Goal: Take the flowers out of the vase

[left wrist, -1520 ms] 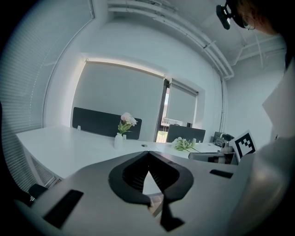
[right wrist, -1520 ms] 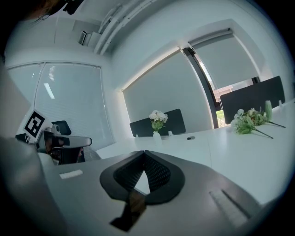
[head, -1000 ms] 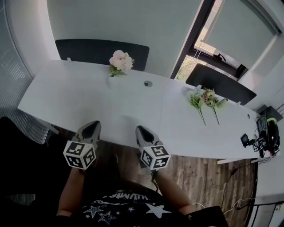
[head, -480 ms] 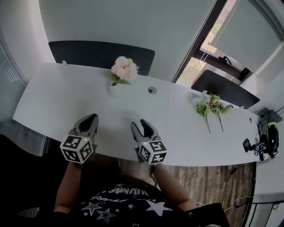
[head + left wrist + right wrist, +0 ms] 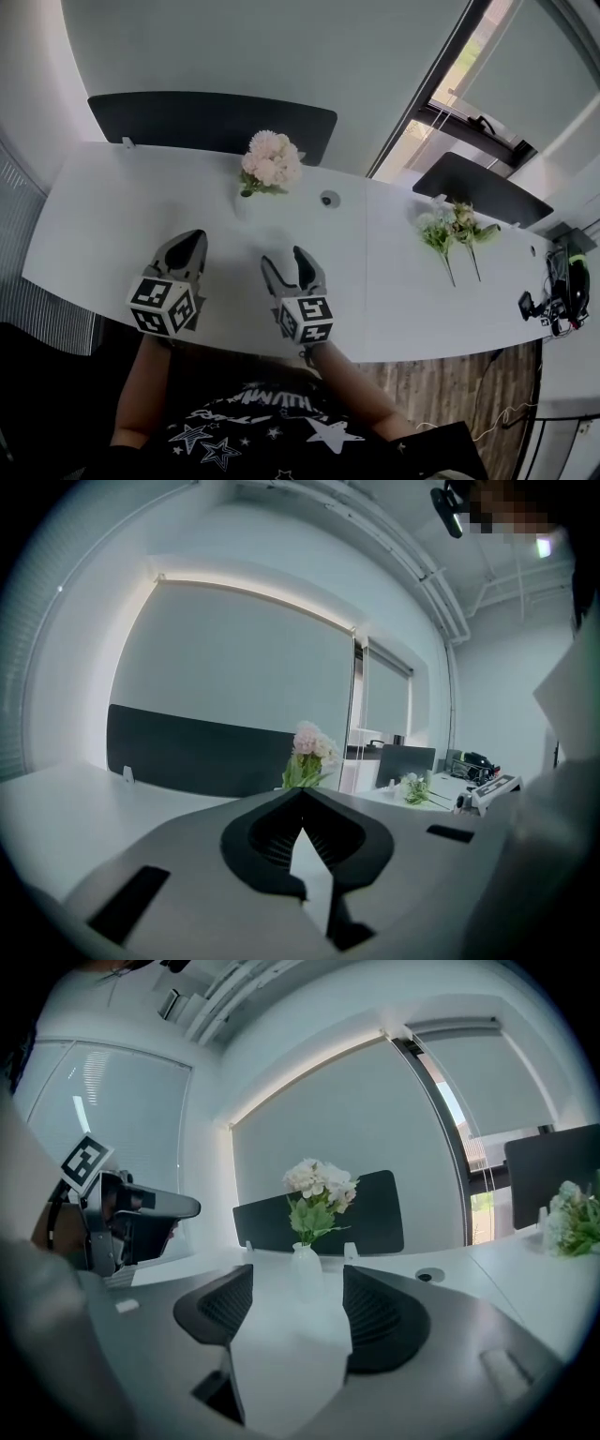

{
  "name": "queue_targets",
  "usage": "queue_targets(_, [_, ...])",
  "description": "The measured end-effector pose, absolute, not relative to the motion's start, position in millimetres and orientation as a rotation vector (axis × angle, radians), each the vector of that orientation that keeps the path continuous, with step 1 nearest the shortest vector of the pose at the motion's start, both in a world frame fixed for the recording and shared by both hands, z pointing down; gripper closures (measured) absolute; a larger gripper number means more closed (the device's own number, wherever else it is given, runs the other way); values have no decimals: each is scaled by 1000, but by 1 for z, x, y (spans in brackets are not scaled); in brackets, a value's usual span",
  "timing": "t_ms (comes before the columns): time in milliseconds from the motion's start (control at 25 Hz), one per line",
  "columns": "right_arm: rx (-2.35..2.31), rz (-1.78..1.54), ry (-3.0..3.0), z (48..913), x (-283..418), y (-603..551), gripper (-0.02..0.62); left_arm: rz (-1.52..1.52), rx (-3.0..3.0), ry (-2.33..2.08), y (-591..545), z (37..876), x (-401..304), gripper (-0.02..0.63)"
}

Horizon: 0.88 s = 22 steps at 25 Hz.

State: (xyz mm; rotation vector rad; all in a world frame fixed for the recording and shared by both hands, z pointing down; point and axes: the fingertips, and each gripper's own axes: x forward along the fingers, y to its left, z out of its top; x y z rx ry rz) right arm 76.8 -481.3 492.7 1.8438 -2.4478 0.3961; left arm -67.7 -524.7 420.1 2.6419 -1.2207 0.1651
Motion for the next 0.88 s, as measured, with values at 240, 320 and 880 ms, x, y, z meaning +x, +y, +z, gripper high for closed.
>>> queue_targets(240, [1803, 397, -2451, 505, 53, -519, 321, 177, 2654, -1194, -561, 428, -67, 598])
queue_targets(320, [1796, 410, -2444, 513, 50, -535, 321, 183, 2672, -1186, -571, 429, -65, 597])
queue_targets(880, [1675, 456, -2383, 558, 37, -615, 302, 190, 2687, -1095, -640, 445, -43, 597])
